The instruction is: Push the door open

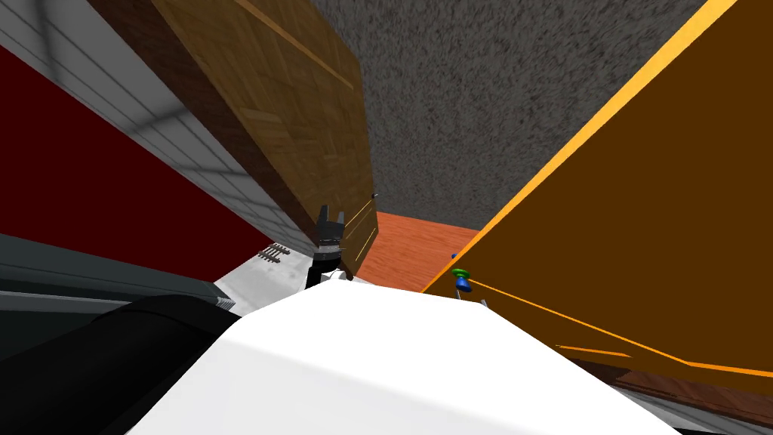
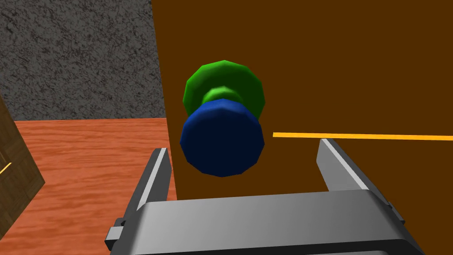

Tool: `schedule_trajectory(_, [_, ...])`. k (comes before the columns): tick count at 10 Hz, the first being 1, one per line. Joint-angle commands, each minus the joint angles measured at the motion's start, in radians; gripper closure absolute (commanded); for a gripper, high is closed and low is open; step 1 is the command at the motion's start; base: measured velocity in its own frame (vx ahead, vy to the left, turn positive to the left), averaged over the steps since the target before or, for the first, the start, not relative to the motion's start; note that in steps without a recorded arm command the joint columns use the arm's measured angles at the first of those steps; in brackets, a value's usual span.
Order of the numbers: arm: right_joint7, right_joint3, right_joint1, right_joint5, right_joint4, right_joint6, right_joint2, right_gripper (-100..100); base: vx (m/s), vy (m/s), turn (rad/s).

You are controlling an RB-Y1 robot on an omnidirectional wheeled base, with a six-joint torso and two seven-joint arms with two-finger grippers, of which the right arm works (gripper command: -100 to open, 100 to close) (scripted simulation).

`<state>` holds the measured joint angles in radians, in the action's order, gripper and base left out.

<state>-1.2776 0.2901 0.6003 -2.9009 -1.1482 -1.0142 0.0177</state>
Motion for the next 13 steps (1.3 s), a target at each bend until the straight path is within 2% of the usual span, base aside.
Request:
schedule_trajectory(1, [-0.005, 0.003, -0.011, 0.0, 0.005, 0.004, -0.019, -100, 0.207, -0.067, 0.016])
schedule_trajectory(2, [-0.008, 0.006, -0.018, 0.0, 0.008, 0.006, -0.045, -100, 0.165, -0.058, 0.016])
schedule_trajectory(3, [-0.006, 0.004, -0.014, 0.001, 0.005, 0.005, -0.032, -100, 0.07, -0.025, 0.009])
schedule_trajectory(4, [-0.006, 0.004, -0.014, 0.001, 0.005, 0.005, -0.032, 100, -0.006, 0.008, 0.012])
schedule_trajectory(9, [-0.006, 0.004, -0.014, 0.001, 0.005, 0.005, -0.032, 100, -0.013, 0.007, 0.0])
schedule_trajectory(10, [-0.018, 0.005, -0.012, -0.022, 0.009, 0.012, -0.013, 100, 0.103, -0.008, 0.01])
schedule_trajectory(13, [-0.034, 0.013, -0.01, -0.063, 0.011, 0.016, 0.01, 100, 0.184, 0.006, 0.002])
